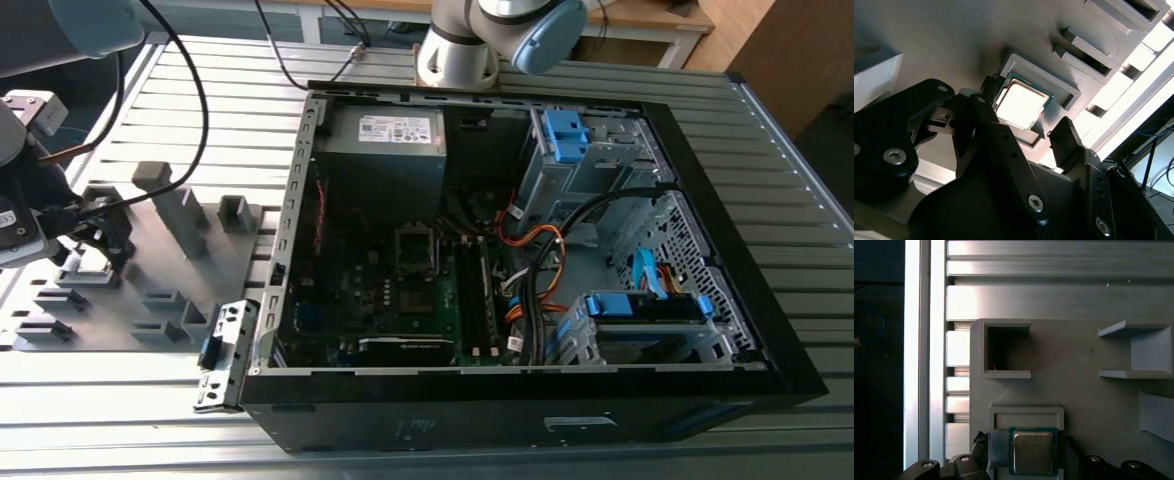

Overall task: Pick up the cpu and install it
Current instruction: 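Pick up the cpu and move it towards the insertion slot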

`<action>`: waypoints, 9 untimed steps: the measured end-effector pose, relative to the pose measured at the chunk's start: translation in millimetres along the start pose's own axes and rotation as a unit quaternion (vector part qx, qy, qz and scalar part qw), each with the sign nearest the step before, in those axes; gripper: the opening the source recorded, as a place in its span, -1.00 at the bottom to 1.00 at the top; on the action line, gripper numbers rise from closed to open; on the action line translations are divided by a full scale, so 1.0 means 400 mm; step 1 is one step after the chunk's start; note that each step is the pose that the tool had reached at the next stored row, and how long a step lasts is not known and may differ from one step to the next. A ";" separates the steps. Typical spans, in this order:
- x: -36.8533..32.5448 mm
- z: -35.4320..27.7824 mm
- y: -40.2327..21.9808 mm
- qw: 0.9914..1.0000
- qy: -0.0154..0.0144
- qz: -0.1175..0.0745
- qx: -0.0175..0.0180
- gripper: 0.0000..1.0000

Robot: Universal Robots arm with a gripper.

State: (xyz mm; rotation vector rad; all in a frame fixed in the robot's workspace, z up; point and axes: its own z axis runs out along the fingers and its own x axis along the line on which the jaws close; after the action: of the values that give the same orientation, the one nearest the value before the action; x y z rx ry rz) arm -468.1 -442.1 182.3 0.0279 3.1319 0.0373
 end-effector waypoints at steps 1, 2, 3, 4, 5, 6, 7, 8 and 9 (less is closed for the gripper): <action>0.000 0.000 0.000 1.000 0.000 0.000 0.000 0.38; 0.000 0.000 0.000 1.000 0.000 0.000 0.000 0.36; 0.000 0.000 0.000 1.000 0.000 0.000 0.000 0.36; 0.000 0.000 0.000 1.000 0.000 0.000 0.000 0.22; 0.000 0.000 0.000 1.000 0.000 0.000 0.000 0.22; 0.000 0.000 0.000 1.000 0.000 0.000 0.000 0.22; 0.000 0.000 0.000 1.000 0.000 0.000 0.000 0.22; 0.000 0.000 0.000 1.000 0.000 0.000 0.000 0.22; 0.000 0.000 0.000 1.000 0.000 0.000 0.000 0.22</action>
State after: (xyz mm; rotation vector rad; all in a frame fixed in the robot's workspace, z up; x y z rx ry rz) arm -468.1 -442.1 182.3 0.0279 3.1319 0.0373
